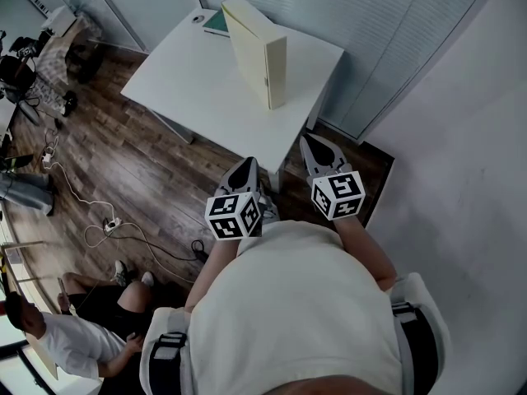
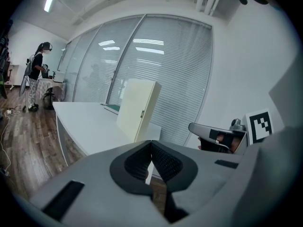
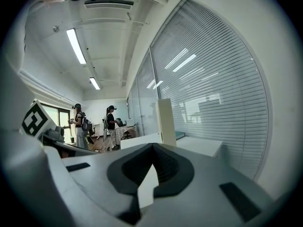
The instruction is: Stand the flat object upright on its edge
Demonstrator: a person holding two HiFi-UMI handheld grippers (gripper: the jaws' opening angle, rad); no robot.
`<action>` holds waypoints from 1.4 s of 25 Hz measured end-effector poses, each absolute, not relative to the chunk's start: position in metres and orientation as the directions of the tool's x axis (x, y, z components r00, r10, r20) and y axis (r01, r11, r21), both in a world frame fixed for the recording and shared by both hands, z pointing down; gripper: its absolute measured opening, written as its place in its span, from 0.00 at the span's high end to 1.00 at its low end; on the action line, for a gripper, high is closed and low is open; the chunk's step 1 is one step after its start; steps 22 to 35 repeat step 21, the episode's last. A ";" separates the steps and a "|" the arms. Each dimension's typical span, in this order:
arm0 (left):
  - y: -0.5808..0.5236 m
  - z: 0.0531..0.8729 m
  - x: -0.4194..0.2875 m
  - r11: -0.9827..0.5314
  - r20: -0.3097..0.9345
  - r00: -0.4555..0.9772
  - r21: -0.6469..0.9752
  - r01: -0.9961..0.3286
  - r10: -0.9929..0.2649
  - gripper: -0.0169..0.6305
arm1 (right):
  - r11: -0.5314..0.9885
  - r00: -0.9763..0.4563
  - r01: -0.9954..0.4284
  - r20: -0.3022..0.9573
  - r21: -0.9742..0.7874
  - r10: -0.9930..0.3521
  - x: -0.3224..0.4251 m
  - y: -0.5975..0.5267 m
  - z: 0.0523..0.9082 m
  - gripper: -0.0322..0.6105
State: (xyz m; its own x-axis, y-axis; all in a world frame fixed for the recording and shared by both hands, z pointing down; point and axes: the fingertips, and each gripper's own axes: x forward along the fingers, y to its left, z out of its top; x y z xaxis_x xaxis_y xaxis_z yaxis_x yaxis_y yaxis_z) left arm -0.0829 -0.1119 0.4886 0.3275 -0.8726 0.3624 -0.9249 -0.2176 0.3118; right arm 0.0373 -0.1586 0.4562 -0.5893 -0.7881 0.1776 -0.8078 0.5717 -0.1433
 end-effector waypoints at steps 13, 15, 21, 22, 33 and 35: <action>-0.113 0.493 -0.087 -0.213 0.370 0.329 0.320 -0.923 -0.869 0.94 | 0.552 -0.576 -0.816 0.174 -0.170 -0.799 0.038 -0.160 0.460 0.92; -0.113 0.494 -0.088 -0.211 0.371 0.328 0.322 -0.923 -0.869 0.94 | 0.553 -0.579 -0.814 0.176 -0.175 -0.796 0.037 -0.161 0.462 0.92; -0.117 0.497 -0.089 -0.205 0.372 0.324 0.325 -0.923 -0.870 0.94 | 0.559 -0.585 -0.809 0.173 -0.181 -0.792 0.036 -0.164 0.464 0.92; -0.117 0.497 -0.089 -0.205 0.372 0.324 0.325 -0.923 -0.870 0.94 | 0.559 -0.585 -0.809 0.173 -0.181 -0.792 0.036 -0.164 0.464 0.92; -0.117 0.497 -0.089 -0.205 0.372 0.324 0.325 -0.923 -0.870 0.94 | 0.559 -0.585 -0.809 0.173 -0.181 -0.792 0.036 -0.164 0.464 0.92; -0.117 0.497 -0.089 -0.205 0.372 0.324 0.325 -0.923 -0.870 0.94 | 0.559 -0.585 -0.809 0.173 -0.181 -0.792 0.036 -0.164 0.464 0.92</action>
